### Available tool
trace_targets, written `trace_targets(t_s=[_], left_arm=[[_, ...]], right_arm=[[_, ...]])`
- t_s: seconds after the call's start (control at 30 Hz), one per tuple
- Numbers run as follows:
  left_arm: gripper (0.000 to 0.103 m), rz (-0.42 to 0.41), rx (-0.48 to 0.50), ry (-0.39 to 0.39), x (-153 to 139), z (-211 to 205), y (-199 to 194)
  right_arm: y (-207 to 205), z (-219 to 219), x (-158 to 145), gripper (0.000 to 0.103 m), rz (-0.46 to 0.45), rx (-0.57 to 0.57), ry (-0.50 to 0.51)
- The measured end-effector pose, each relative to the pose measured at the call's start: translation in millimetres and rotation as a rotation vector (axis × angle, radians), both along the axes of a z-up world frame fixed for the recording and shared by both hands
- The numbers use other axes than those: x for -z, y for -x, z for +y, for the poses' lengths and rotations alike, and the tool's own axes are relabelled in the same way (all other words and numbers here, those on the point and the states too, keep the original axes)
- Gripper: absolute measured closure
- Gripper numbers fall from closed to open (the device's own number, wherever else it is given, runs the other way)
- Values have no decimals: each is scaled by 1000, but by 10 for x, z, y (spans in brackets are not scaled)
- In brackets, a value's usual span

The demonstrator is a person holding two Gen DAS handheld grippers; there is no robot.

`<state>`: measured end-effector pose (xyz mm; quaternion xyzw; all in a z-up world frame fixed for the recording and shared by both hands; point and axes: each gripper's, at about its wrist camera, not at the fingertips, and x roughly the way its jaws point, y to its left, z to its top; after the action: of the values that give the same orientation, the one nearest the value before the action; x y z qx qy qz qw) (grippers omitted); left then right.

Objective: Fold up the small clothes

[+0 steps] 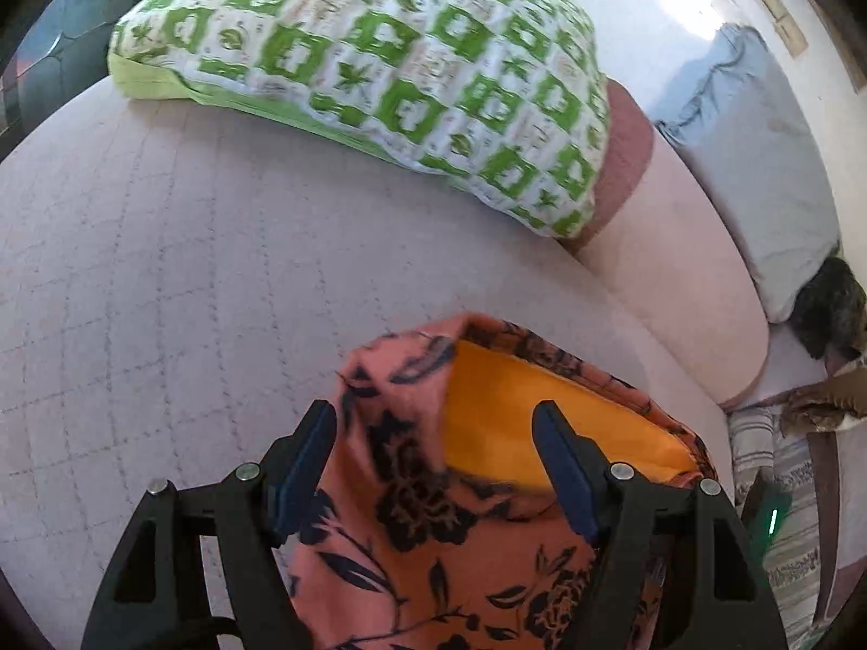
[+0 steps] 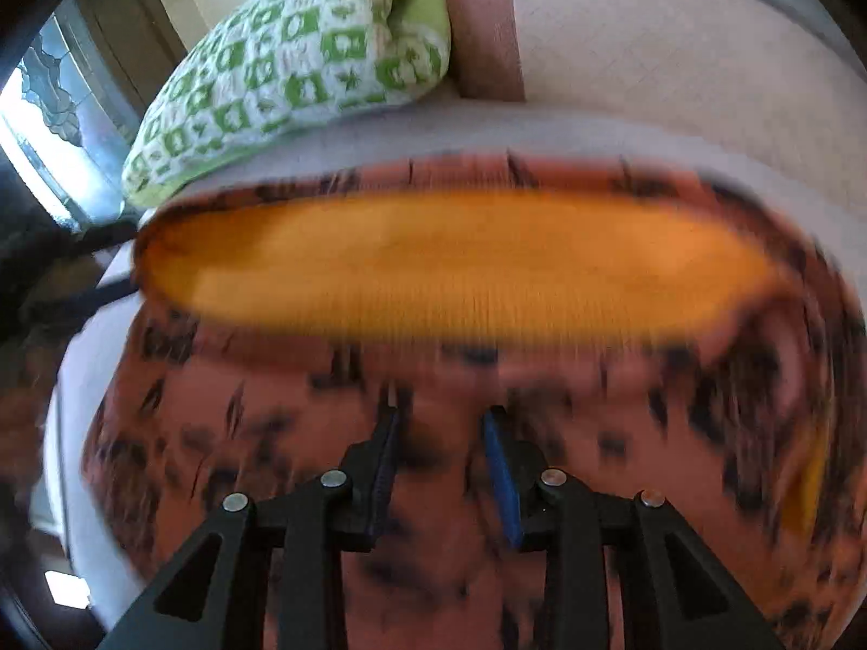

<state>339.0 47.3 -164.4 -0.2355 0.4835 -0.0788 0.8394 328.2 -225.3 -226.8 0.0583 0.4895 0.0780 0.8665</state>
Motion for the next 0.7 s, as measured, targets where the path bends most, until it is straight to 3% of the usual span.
trace_targets(t_s=[0.13, 0.23, 0.33, 0.47, 0.57, 0.7], left_arm=[[28, 35, 20, 9, 99, 8, -45], [28, 39, 35, 30, 132, -37, -100], [28, 13, 60, 66, 108, -95, -130], [26, -74, 51, 184, 3, -79, -73], [25, -99, 73, 239, -50, -129, -62], [25, -117, 115, 241, -55, -291, -37]], right_arm=[[-566, -386, -167, 68, -67, 222, -68], [-585, -746, -446, 68, -176, 356, -140], [-326, -890, -578, 68, -166, 306, -186], [297, -937, -573, 68, -122, 206, -228], [698, -844, -423, 68, -60, 127, -194], [978, -859, -48, 68, 34, 120, -153]])
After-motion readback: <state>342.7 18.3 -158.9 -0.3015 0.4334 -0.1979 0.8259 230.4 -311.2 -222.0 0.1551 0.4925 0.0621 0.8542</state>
